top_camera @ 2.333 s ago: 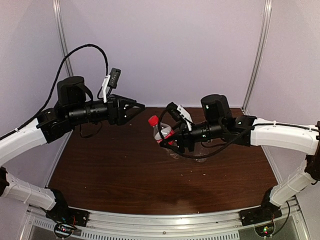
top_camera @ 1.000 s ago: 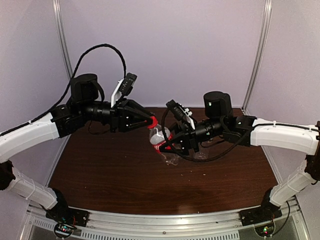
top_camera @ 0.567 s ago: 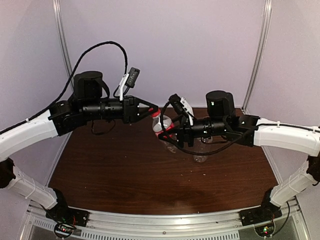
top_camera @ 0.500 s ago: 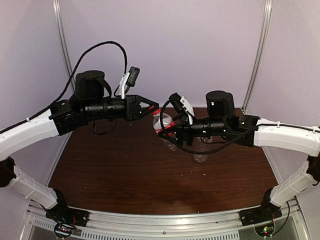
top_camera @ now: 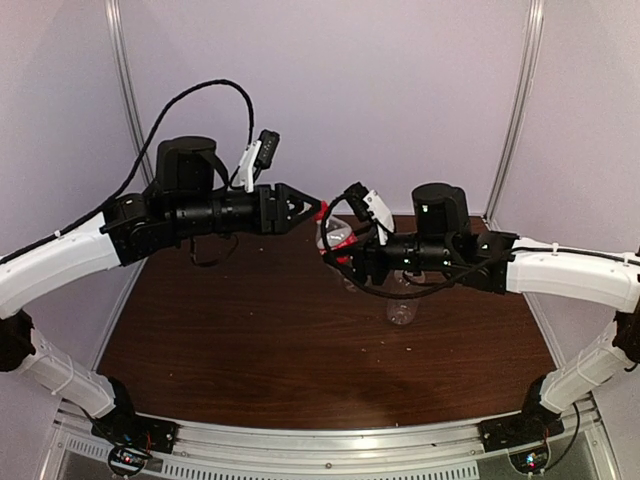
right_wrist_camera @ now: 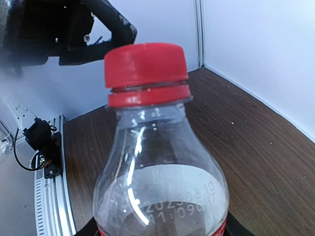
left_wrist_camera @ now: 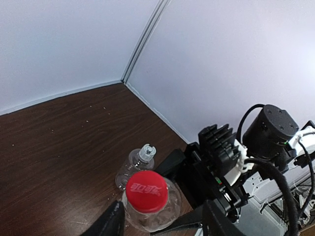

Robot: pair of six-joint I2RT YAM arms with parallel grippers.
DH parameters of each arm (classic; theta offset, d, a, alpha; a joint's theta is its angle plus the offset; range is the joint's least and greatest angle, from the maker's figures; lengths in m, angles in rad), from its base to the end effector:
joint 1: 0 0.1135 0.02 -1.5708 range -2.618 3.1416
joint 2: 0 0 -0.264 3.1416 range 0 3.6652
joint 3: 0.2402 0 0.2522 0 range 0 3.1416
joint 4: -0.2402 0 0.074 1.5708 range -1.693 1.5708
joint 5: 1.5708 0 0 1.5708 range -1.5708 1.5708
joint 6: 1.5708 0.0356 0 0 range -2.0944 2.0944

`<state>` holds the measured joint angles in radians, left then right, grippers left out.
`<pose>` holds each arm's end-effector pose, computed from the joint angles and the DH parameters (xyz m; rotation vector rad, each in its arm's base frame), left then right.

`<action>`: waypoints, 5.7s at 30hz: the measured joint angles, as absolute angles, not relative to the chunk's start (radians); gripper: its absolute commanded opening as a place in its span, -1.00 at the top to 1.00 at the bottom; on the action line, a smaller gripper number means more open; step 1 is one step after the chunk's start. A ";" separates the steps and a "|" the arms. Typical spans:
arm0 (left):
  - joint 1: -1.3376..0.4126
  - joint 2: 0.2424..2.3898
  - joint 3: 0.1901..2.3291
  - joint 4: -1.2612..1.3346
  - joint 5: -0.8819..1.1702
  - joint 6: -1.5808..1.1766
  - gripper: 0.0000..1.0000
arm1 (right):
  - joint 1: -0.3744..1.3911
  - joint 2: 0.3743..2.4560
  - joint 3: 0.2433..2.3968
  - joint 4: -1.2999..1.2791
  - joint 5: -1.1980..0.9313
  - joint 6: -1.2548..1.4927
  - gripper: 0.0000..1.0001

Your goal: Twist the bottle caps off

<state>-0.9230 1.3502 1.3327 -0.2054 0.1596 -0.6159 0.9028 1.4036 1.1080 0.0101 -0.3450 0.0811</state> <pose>0.1854 -0.2543 0.4027 0.4251 1.9248 -1.2061 0.1956 0.2673 0.3296 -1.0095 1.6819 0.9866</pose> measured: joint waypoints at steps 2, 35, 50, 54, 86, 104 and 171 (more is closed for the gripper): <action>-0.911 1.336 1.333 -0.211 0.185 -0.591 -0.32 | 0.898 1.404 1.108 0.006 -0.355 0.080 0.53; -0.819 1.311 1.327 -0.154 0.915 -0.247 -0.19 | 0.897 1.448 1.108 0.153 -1.049 0.211 0.45; -0.819 1.322 1.276 -0.121 0.924 -0.252 0.60 | 0.897 1.454 1.108 0.184 -1.069 0.239 0.49; -0.819 1.322 1.269 -0.106 0.916 -0.249 0.87 | 0.897 1.454 1.108 0.176 -1.049 0.238 0.52; -0.914 1.349 1.360 -0.236 0.158 -0.563 -0.49 | 0.897 1.445 1.155 -0.013 -0.476 0.099 0.48; -0.852 1.218 1.342 -0.243 0.653 -0.224 -0.64 | 0.896 1.444 1.139 0.059 -0.918 0.130 0.41; -0.974 1.309 1.314 -0.188 0.144 -0.503 -0.71 | 0.878 1.442 1.125 0.019 -0.592 0.109 0.45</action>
